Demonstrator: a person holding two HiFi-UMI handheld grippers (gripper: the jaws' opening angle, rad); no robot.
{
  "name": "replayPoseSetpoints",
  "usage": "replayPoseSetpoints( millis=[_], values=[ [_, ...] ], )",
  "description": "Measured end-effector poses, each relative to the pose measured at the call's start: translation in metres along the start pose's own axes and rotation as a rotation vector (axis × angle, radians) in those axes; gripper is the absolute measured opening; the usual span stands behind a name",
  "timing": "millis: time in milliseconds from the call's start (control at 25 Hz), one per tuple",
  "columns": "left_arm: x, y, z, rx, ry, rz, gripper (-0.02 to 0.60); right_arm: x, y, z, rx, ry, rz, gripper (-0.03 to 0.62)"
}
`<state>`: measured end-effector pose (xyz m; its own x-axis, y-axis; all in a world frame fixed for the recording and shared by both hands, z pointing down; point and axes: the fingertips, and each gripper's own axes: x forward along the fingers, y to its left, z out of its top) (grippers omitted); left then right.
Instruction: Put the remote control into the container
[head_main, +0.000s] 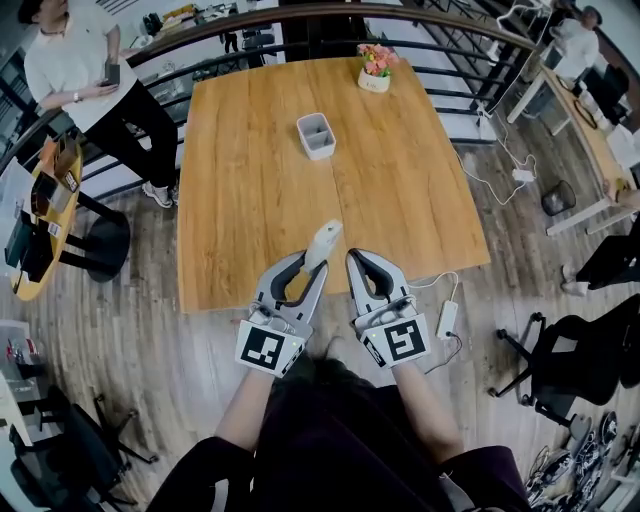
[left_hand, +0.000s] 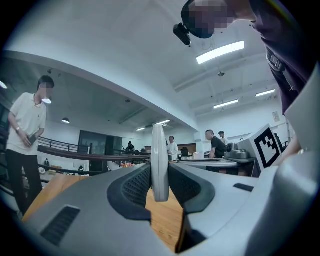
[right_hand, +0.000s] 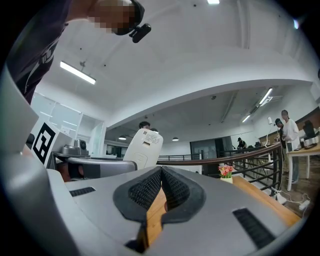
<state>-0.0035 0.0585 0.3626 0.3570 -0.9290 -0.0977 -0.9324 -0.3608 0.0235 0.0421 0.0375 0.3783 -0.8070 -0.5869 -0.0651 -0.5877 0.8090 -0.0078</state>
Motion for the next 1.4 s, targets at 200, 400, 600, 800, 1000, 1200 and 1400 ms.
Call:
replayPoseSetpoints(
  millis=[200,400,600,800,1000,1200,1400],
  values=[
    [0.022,0.017,-0.003,0.011,0.009,-0.017,0.114,0.02,-0.015,-0.005,0.01,-0.001,-0.016,0.018],
    [0.049,0.04,-0.011,0.024,0.008,-0.047,0.114,0.051,-0.036,-0.015,0.009,0.003,-0.043,0.018],
    [0.08,0.081,-0.023,-0.003,0.015,-0.075,0.114,0.095,-0.051,-0.025,0.012,0.025,-0.073,0.018],
    [0.114,0.124,-0.031,-0.04,0.01,-0.101,0.114,0.145,-0.072,-0.037,0.016,0.054,-0.107,0.018],
    [0.137,0.161,-0.048,-0.06,0.058,-0.132,0.114,0.189,-0.083,-0.044,0.004,0.078,-0.123,0.018],
    [0.172,0.186,-0.049,-0.088,0.04,-0.137,0.114,0.219,-0.104,-0.05,0.012,0.099,-0.126,0.018],
    [0.218,0.222,-0.078,-0.041,0.075,-0.152,0.114,0.248,-0.14,-0.068,0.038,0.118,-0.13,0.018]
  ],
)
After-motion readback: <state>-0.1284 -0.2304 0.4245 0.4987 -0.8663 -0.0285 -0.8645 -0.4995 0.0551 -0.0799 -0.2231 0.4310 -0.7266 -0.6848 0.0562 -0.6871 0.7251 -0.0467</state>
